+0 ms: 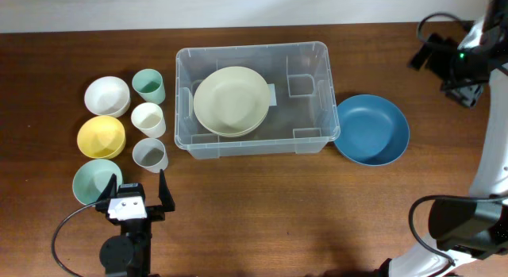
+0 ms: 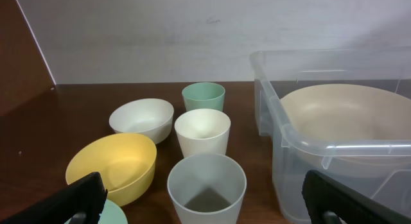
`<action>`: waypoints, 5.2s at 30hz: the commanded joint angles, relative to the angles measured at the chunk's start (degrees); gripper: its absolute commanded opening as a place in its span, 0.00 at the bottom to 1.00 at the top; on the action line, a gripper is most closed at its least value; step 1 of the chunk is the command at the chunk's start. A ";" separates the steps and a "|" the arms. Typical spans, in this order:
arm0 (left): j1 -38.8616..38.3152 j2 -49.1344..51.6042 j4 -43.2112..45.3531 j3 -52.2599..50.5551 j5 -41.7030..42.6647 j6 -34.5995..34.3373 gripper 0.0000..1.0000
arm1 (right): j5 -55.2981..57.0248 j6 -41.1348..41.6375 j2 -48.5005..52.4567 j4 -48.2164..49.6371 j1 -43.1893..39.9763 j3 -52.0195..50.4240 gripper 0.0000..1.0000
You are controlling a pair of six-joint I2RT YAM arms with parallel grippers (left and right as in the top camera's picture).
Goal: Pack container
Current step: 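Move the right gripper to the blue plate's right edge, then close the right gripper on the blue plate's rim, then lift the blue plate upward with the right gripper, then lower the blue plate onto the cream bowls in the container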
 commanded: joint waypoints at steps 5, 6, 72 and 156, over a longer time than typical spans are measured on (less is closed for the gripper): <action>0.04 -0.39 -0.26 -0.20 0.22 0.87 1.00 | 6.54 -0.79 0.59 3.06 0.00 -15.37 0.99; 0.04 -0.39 -0.26 -0.20 0.22 0.87 1.00 | 6.08 -0.76 0.59 4.52 0.00 -17.92 0.99; 0.04 -0.39 -0.26 -0.20 0.22 0.87 1.00 | -1.27 9.11 2.69 38.16 -4.26 -51.17 0.04; 0.04 -0.39 -0.26 -0.20 0.22 0.87 1.00 | -9.27 8.94 11.61 42.42 36.46 -22.03 0.04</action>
